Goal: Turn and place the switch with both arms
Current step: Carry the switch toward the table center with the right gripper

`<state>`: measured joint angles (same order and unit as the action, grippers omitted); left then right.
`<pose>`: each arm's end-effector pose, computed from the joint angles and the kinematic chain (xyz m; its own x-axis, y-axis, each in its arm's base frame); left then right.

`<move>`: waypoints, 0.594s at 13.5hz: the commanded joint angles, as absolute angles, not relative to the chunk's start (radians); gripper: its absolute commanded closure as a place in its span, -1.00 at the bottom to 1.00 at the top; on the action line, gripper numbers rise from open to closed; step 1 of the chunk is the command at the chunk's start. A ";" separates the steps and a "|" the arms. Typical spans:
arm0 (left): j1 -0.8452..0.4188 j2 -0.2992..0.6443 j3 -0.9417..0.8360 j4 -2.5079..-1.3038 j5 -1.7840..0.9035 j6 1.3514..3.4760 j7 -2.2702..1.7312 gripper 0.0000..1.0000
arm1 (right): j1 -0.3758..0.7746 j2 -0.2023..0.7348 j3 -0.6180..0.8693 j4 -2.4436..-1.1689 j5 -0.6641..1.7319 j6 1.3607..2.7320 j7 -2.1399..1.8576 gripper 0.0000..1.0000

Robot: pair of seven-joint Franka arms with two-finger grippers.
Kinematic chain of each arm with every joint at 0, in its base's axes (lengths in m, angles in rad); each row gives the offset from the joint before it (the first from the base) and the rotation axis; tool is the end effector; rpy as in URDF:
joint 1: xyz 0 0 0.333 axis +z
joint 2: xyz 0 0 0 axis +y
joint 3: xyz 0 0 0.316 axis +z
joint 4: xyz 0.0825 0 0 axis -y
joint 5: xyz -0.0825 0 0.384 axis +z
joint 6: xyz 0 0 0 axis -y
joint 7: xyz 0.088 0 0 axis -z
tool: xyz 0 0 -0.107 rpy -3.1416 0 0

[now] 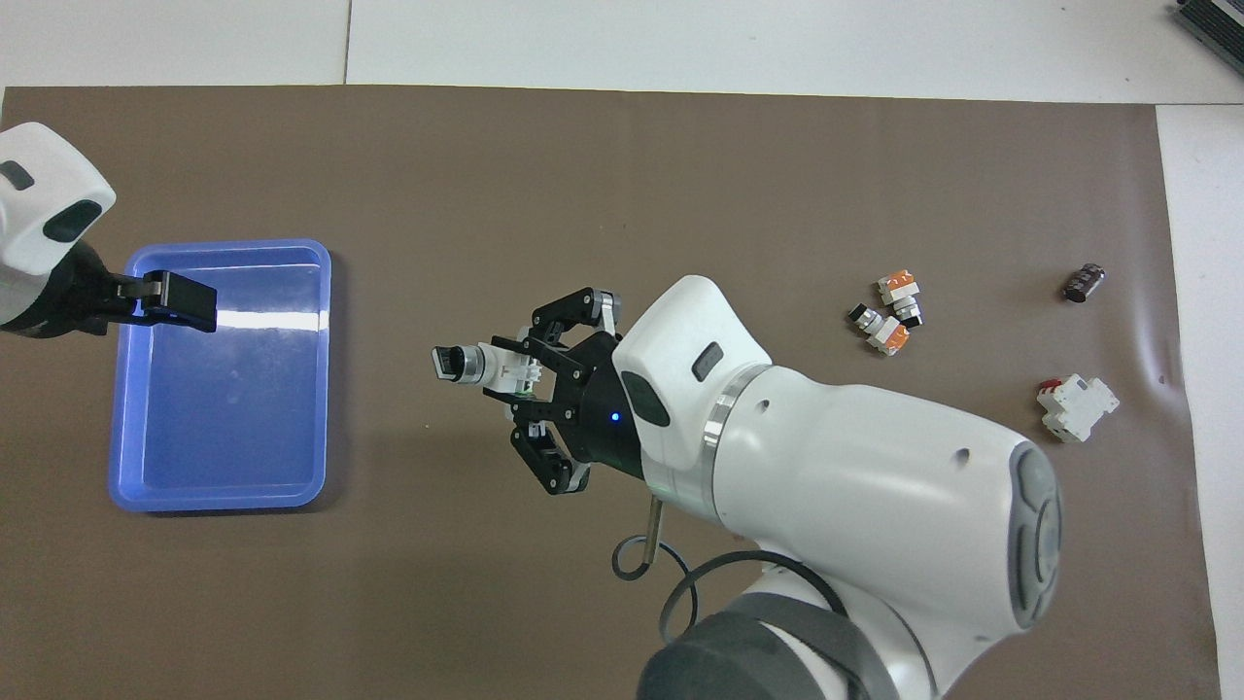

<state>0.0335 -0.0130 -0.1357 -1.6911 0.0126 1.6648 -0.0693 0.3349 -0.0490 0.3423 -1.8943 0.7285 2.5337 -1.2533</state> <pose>0.5528 -0.0559 0.5827 0.9993 -0.0340 -0.0124 -0.0342 -0.9993 -0.0152 0.4656 0.3702 0.5969 -0.0352 0.6778 0.7344 0.9555 -0.1926 0.2235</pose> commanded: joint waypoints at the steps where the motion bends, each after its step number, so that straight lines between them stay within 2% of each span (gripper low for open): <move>1: 0.032 -0.029 -0.133 -1.698 0.003 1.655 -0.048 -1.00 | 0.333 -0.041 0.345 -1.887 0.719 2.548 -1.236 1.00; 3: 0.041 -0.029 -0.126 -1.694 -0.111 1.640 -0.051 -1.00 | 0.334 -0.041 0.345 -1.887 0.700 2.548 -1.223 1.00; 5: 0.109 -0.029 -0.117 -1.690 -0.305 1.634 -0.055 -1.00 | 0.336 -0.041 0.345 -1.890 0.678 2.548 -1.206 1.00; 8: 0.112 -0.028 -0.112 -1.689 -0.380 1.623 -0.058 -1.00 | 0.337 -0.041 0.347 -1.891 0.643 2.546 -1.184 1.00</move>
<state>0.1050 -0.0153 -0.1133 -1.6896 -0.3325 1.6510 -0.0626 0.3366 -0.0461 0.3416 -1.8943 0.6808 2.5345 -1.2249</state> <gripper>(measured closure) 0.000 0.670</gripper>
